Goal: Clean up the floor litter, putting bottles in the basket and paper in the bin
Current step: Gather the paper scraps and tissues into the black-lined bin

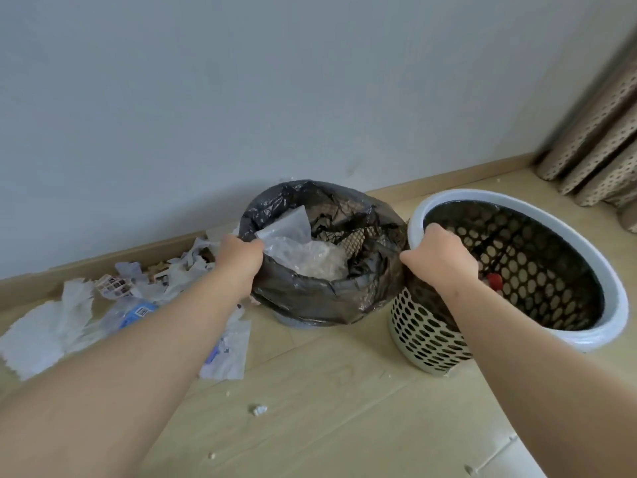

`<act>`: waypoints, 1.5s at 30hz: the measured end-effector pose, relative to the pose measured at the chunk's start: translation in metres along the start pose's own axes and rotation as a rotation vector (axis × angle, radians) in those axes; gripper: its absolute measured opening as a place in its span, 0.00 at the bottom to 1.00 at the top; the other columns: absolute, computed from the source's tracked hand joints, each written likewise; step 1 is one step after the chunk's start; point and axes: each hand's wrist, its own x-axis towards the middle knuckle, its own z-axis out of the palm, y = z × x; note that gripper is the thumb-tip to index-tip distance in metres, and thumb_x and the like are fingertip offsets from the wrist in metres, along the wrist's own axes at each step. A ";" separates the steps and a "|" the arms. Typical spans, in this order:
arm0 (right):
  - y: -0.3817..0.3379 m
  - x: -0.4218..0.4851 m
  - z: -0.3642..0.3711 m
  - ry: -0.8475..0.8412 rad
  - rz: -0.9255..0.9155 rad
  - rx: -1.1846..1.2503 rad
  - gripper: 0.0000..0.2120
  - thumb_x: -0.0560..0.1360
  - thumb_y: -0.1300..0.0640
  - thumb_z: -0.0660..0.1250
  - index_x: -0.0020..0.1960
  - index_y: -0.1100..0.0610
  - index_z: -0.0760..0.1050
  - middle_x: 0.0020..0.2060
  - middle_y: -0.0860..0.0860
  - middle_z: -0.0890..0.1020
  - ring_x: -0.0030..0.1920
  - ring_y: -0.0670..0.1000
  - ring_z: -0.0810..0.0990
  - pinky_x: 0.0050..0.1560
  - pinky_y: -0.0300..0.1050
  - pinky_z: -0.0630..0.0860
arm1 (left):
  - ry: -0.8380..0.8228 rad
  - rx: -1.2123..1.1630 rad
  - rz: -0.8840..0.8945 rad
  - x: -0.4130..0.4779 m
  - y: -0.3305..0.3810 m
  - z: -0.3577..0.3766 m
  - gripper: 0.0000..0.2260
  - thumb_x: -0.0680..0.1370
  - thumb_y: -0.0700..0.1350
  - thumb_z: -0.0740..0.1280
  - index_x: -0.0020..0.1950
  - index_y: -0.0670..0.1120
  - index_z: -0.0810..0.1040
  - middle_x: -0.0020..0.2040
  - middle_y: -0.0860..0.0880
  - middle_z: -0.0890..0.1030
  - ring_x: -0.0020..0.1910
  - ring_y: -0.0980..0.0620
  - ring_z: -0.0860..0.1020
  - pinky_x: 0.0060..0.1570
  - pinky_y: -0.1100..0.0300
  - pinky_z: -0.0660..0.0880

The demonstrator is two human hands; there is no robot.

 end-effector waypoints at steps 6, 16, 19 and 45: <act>-0.055 0.011 0.010 -0.270 -0.073 0.165 0.27 0.71 0.52 0.67 0.66 0.60 0.62 0.42 0.53 0.76 0.44 0.54 0.78 0.46 0.51 0.77 | 0.028 0.045 -0.006 0.027 0.002 -0.032 0.15 0.75 0.44 0.65 0.60 0.39 0.72 0.52 0.41 0.75 0.47 0.43 0.74 0.39 0.56 0.68; -0.071 -0.018 0.023 -0.353 -0.030 0.285 0.29 0.73 0.54 0.64 0.71 0.60 0.59 0.44 0.51 0.66 0.41 0.49 0.68 0.45 0.46 0.69 | -0.050 0.013 -0.009 0.029 0.004 -0.049 0.19 0.74 0.38 0.67 0.62 0.43 0.67 0.49 0.41 0.74 0.42 0.44 0.74 0.38 0.54 0.73; -0.084 -0.039 0.029 -0.360 0.001 0.304 0.30 0.74 0.55 0.64 0.72 0.60 0.59 0.44 0.51 0.67 0.36 0.46 0.66 0.39 0.43 0.69 | -0.031 0.009 0.020 0.032 -0.005 -0.070 0.17 0.74 0.37 0.65 0.62 0.42 0.68 0.47 0.42 0.72 0.44 0.44 0.72 0.39 0.54 0.71; -0.231 -0.147 0.073 0.280 -0.647 -0.160 0.10 0.74 0.55 0.61 0.53 0.56 0.76 0.52 0.52 0.78 0.56 0.57 0.72 0.55 0.50 0.67 | -0.235 -0.062 0.153 -0.005 -0.051 -0.193 0.25 0.77 0.40 0.65 0.73 0.47 0.63 0.65 0.50 0.70 0.62 0.45 0.73 0.54 0.58 0.70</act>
